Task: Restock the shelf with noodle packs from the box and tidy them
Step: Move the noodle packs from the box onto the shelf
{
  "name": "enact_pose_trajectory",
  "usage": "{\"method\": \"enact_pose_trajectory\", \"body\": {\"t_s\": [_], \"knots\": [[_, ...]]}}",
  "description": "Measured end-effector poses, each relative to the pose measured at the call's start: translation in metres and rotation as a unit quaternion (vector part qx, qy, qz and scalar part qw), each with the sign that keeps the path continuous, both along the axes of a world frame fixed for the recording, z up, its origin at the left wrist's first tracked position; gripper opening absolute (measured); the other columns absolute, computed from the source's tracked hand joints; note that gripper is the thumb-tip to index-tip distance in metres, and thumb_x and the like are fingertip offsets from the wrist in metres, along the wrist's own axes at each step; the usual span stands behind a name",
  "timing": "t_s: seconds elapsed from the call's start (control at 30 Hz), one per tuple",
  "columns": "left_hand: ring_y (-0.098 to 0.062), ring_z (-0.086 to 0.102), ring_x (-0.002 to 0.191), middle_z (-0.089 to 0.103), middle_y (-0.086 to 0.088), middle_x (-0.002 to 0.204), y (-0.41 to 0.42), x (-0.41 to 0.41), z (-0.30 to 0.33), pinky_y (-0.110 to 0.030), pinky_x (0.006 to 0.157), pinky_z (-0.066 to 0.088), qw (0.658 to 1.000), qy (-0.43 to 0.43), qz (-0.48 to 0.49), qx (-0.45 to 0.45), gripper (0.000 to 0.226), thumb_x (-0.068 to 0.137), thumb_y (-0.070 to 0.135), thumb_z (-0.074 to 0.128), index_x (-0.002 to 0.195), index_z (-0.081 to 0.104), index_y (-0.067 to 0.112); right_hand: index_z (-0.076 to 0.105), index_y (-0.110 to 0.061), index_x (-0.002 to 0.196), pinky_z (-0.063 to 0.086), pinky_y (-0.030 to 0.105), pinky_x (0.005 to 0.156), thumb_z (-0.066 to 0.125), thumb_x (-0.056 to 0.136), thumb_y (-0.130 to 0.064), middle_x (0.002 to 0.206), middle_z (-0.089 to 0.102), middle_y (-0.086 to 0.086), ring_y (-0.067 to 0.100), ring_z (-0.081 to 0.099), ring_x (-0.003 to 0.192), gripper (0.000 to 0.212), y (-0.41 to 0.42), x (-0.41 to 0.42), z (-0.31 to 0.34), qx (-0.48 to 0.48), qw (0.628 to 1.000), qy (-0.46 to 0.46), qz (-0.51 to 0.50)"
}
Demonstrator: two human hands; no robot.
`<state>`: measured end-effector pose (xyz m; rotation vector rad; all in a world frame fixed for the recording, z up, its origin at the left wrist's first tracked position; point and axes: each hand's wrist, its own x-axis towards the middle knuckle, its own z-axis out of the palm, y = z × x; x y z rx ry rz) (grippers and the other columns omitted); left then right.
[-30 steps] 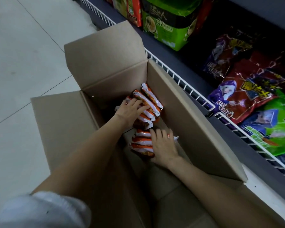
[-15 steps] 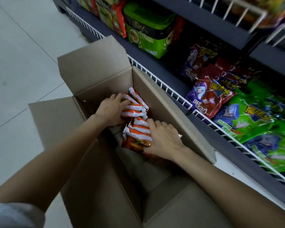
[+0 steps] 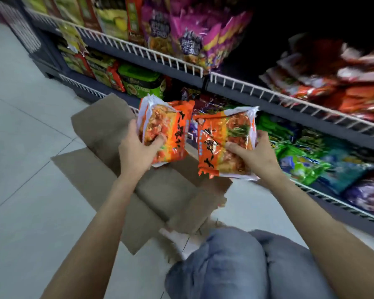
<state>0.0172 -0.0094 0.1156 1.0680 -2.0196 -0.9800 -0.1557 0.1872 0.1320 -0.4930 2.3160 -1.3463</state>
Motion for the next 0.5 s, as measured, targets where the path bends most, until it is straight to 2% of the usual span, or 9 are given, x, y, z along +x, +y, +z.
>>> {"method": "enact_pose_trajectory", "body": {"t_s": [0.1, 0.2, 0.27, 0.33, 0.4, 0.5], "knots": [[-0.019, 0.061, 0.096, 0.061, 0.009, 0.098, 0.038, -0.023, 0.011, -0.034, 0.081, 0.047, 0.998, 0.041, -0.025, 0.047, 0.041, 0.074, 0.034, 0.073, 0.105, 0.049, 0.022, 0.04, -0.017, 0.119, 0.051, 0.041, 0.091, 0.083, 0.065, -0.04, 0.116, 0.059, 0.001, 0.021, 0.062, 0.104, 0.073, 0.041, -0.008, 0.013, -0.065, 0.993, -0.064, -0.079], [-0.013, 0.062, 0.095, 0.061, 0.016, 0.098, 0.069, -0.048, 0.022, -0.043, 0.086, 0.052, 0.99, 0.07, -0.072, 0.103, 0.042, 0.076, 0.036, 0.073, 0.107, 0.047, 0.028, 0.038, -0.017, 0.123, 0.054, 0.041, 0.087, 0.083, 0.068, -0.035, 0.115, 0.06, 0.001, 0.018, 0.064, 0.099, 0.073, 0.082, -0.015, 0.026, -0.12, 0.981, -0.091, -0.118], [-0.011, 0.061, 0.096, 0.058, 0.021, 0.097, 0.088, -0.066, 0.031, -0.041, 0.087, 0.052, 0.986, 0.079, -0.099, 0.104, 0.039, 0.08, 0.031, 0.072, 0.108, 0.045, 0.029, 0.038, -0.017, 0.125, 0.054, 0.042, 0.088, 0.083, 0.066, -0.037, 0.115, 0.061, 0.0, 0.018, 0.064, 0.099, 0.077, 0.108, -0.021, 0.033, -0.135, 0.976, -0.092, -0.142], [-0.011, 0.06, 0.098, 0.057, 0.021, 0.098, 0.108, -0.083, 0.042, -0.036, 0.085, 0.05, 0.985, 0.085, -0.127, 0.083, 0.04, 0.081, 0.03, 0.071, 0.111, 0.045, 0.028, 0.038, -0.016, 0.128, 0.053, 0.041, 0.088, 0.083, 0.068, -0.035, 0.116, 0.06, 0.001, 0.018, 0.064, 0.1, 0.077, 0.134, -0.028, 0.038, -0.149, 0.971, -0.09, -0.165], [-0.011, 0.059, 0.098, 0.06, 0.014, 0.103, 0.126, -0.1, 0.051, -0.035, 0.083, 0.049, 0.983, 0.085, -0.155, 0.042, 0.048, 0.08, 0.032, 0.072, 0.119, 0.045, 0.024, 0.039, -0.017, 0.126, 0.053, 0.04, 0.088, 0.082, 0.069, -0.033, 0.116, 0.061, 0.001, 0.018, 0.064, 0.1, 0.073, 0.158, -0.035, 0.041, -0.168, 0.964, -0.086, -0.19], [-0.007, 0.054, 0.101, 0.057, 0.012, 0.109, 0.153, -0.129, 0.063, -0.027, 0.08, 0.042, 0.974, 0.082, -0.194, -0.08, 0.056, 0.079, 0.031, 0.073, 0.127, 0.047, 0.019, 0.041, -0.02, 0.122, 0.052, 0.042, 0.089, 0.082, 0.068, -0.034, 0.114, 0.062, 0.0, 0.019, 0.064, 0.1, 0.069, 0.195, -0.046, 0.047, -0.186, 0.953, -0.075, -0.227]]}}
